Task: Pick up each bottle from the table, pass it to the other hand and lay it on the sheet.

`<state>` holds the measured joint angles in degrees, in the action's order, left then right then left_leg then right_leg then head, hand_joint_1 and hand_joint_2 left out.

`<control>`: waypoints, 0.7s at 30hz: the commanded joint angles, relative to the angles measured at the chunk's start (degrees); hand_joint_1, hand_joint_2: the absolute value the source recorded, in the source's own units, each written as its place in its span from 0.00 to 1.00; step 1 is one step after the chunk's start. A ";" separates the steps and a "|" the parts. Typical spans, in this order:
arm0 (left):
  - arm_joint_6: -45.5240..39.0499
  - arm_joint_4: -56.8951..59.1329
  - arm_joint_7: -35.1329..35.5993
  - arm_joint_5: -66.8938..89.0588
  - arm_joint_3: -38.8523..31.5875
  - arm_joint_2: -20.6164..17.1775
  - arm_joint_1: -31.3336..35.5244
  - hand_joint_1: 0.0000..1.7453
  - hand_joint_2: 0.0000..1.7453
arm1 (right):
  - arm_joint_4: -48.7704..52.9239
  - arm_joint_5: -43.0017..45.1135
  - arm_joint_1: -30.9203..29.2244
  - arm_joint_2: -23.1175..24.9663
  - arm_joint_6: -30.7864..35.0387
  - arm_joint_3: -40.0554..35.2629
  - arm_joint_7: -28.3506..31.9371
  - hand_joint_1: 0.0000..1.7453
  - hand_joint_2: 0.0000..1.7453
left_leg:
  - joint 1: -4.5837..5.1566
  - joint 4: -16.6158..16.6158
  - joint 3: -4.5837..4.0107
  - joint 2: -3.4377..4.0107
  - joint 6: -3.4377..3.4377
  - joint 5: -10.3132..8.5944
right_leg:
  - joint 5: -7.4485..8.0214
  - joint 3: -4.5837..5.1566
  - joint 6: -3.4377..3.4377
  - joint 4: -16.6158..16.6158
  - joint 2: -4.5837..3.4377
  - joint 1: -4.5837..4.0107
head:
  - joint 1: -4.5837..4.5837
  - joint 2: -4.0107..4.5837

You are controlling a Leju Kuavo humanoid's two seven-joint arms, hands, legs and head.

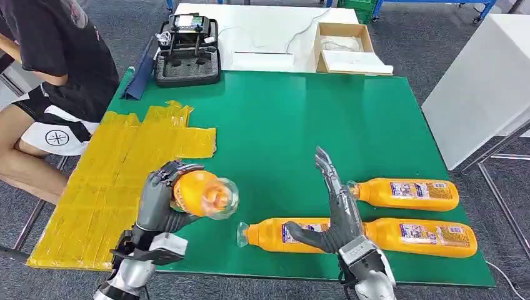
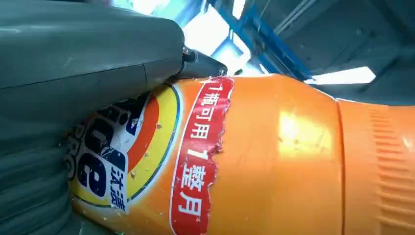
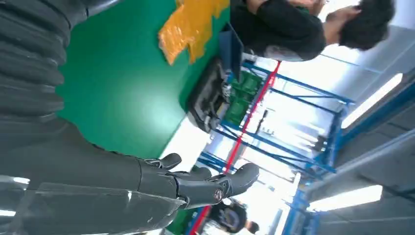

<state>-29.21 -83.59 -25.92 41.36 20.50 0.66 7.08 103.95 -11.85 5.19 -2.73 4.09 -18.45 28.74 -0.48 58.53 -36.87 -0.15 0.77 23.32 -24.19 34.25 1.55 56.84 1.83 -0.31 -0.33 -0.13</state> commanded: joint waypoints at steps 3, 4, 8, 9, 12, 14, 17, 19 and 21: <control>-3.41 22.53 15.62 28.63 2.86 -4.68 9.86 1.00 1.00 | 1.67 -1.42 -2.37 -2.00 -1.80 0.83 0.41 0.00 1.00 | 0.04 -0.09 0.23 -0.01 -0.03 -0.05 | 0.00 -0.23 0.01 -0.05 -0.11 0.06 | 0.00 0.00; -3.33 22.42 15.63 28.63 2.90 -4.59 9.84 1.00 1.00 | 1.60 -1.43 -2.22 -2.01 -1.83 0.76 0.42 0.00 1.00 | 0.04 -0.06 0.17 0.04 -0.02 -0.03 | 0.01 -0.14 0.01 -0.03 -0.14 0.06 | -0.02 0.00; -3.31 22.30 15.63 28.63 3.02 -4.39 9.76 1.00 1.00 | 1.59 -1.44 -2.19 -2.02 -1.83 0.76 0.43 0.00 1.00 | 0.03 -0.06 0.26 0.03 -0.03 0.00 | -0.05 -0.26 0.02 -0.05 -0.13 0.06 | 0.00 0.00; -3.31 22.30 15.63 28.63 3.02 -4.39 9.76 1.00 1.00 | 1.59 -1.44 -2.19 -2.02 -1.83 0.76 0.43 0.00 1.00 | 0.03 -0.04 0.19 0.05 -0.03 -0.01 | -0.03 -0.19 0.02 -0.03 -0.12 0.05 | -0.02 0.00; -3.31 22.30 15.63 28.63 3.02 -4.39 9.76 1.00 1.00 | 1.59 -1.44 -2.19 -2.02 -1.83 0.76 0.43 0.00 1.00 | 0.04 -0.03 0.20 0.03 -0.04 -0.01 | -0.04 -0.19 0.03 -0.01 -0.13 0.06 | -0.02 0.00; -3.31 22.30 15.63 28.63 3.02 -4.39 9.76 1.00 1.00 | 1.59 -1.44 -2.19 -2.02 -1.83 0.76 0.43 0.00 1.00 | 0.02 -0.02 0.09 0.02 -0.04 -0.04 | -0.01 -0.10 0.02 -0.01 -0.07 0.03 | 0.00 0.00; -3.31 22.30 15.63 28.63 3.02 -4.39 9.76 1.00 1.00 | 1.59 -1.44 -2.19 -2.02 -1.83 0.76 0.43 0.00 1.00 | 0.01 -0.02 0.06 0.05 -0.04 -0.04 | 0.01 -0.06 0.01 -0.01 -0.10 0.02 | 0.00 0.00; -3.31 22.30 15.63 28.63 3.02 -4.39 9.76 1.00 1.00 | 1.59 -1.44 -2.19 -2.02 -1.83 0.76 0.43 0.00 1.00 | 0.01 -0.01 0.09 0.02 -0.04 -0.03 | 0.00 -0.09 0.01 0.00 -0.10 0.03 | 0.00 0.00; -3.31 22.30 15.63 28.63 3.02 -4.39 9.76 1.00 1.00 | 1.59 -1.44 -2.19 -2.02 -1.83 0.76 0.43 0.00 1.00 | 0.03 -0.02 0.12 0.02 -0.04 -0.04 | -0.01 -0.12 0.01 0.00 -0.11 0.05 | 0.00 0.00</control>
<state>-32.48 -65.62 -10.47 70.03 21.70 -2.95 13.75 106.55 -13.18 4.29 -4.02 2.43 -18.34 29.18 -0.49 58.53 -36.88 -0.12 0.75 23.29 -24.18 34.25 1.55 56.84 1.82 -0.31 -0.33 -0.13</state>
